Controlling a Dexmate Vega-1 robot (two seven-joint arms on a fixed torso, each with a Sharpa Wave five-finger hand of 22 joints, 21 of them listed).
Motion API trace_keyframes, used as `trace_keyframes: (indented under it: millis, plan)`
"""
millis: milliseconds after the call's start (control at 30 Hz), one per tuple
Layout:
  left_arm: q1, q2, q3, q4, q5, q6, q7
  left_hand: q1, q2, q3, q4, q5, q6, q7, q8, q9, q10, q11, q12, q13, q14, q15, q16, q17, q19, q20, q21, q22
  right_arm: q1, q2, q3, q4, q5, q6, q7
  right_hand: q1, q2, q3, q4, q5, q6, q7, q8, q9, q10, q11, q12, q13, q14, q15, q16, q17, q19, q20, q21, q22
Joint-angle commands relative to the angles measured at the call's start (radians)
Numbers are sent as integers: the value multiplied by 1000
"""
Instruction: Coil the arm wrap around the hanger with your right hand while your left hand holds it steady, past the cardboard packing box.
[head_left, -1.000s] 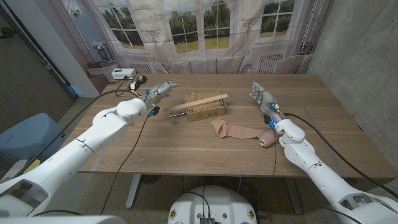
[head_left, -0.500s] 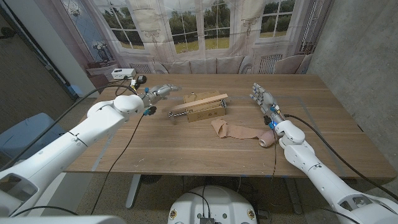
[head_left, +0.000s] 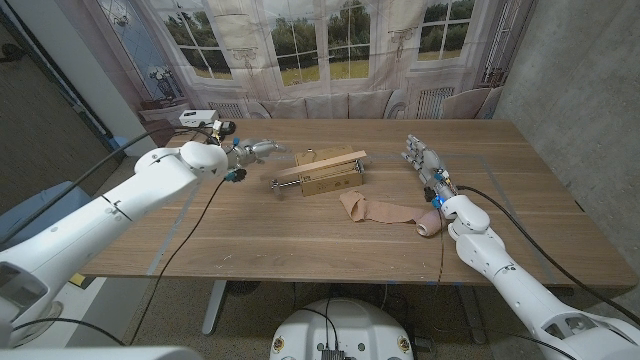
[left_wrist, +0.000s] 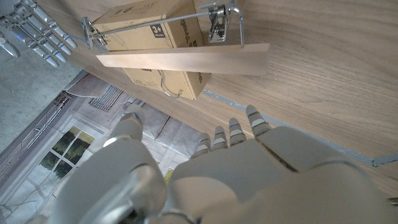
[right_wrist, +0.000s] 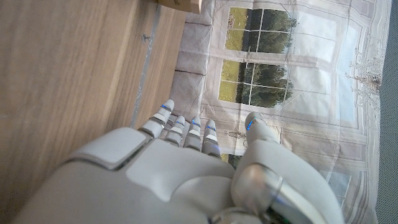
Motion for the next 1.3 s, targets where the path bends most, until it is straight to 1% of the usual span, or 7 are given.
trace_keyframes:
  millis: [33,433,633,800,967,1133,1300]
  plan:
    - [-127,43,115,-30,88,122,-139,27,-5,7,1,9,-14,5,-3,3,-21,3,-7,5,-19,2,-5,5,0,4,-5,1,5,12,4,21,6,12,9,1,-3,1,0,2,5,2,6,5,10,-2,8,5,6,3,4,5,11,3,-2,3]
    - [-263,27,254,-36,216,218,-238,81,-20,7,0,21,-14,8,2,4,-31,-18,-5,8,-45,-2,-7,5,2,-4,-9,0,-2,15,13,24,13,19,10,0,-3,0,1,2,5,3,6,5,10,-2,8,5,8,4,4,5,13,2,-4,3]
    - [-318,13,314,-35,279,259,-275,147,-12,17,2,25,-4,-26,9,5,-2,-33,11,12,-9,-20,9,4,31,-5,-3,-2,-1,18,15,31,16,25,14,0,-3,0,1,2,5,3,6,5,10,-2,8,5,8,4,4,5,15,4,-5,3]
    - [-375,-2,373,-25,332,290,-323,181,-7,23,2,22,6,-37,14,6,15,-41,19,14,4,-25,12,3,41,-5,-2,-3,1,22,17,40,20,29,19,-1,-3,-1,1,2,5,2,6,5,10,-2,8,5,8,4,4,5,15,5,-6,3]
    - [-441,-19,434,-6,376,313,-394,200,-8,23,2,21,17,-30,19,7,25,-45,24,16,8,-26,12,2,45,-6,-2,-3,4,26,19,48,21,37,25,-1,-3,-1,1,2,6,2,6,5,10,-2,7,5,9,4,4,5,16,4,-7,3]
    - [-485,-33,467,13,403,318,-442,225,-10,24,3,18,44,-27,30,8,35,-47,29,18,19,-29,14,2,53,-10,-2,-4,5,30,22,57,25,42,28,-1,-3,-1,2,1,5,2,6,5,11,-3,7,5,10,6,4,5,17,4,-7,3]
    - [-538,-47,520,26,452,348,-492,261,-3,27,6,11,56,-27,33,9,78,-64,47,21,44,-40,20,1,66,-11,0,-4,1,30,25,57,26,46,29,-2,-3,-1,2,1,5,2,6,5,12,-3,8,5,10,5,5,5,17,4,-8,3]
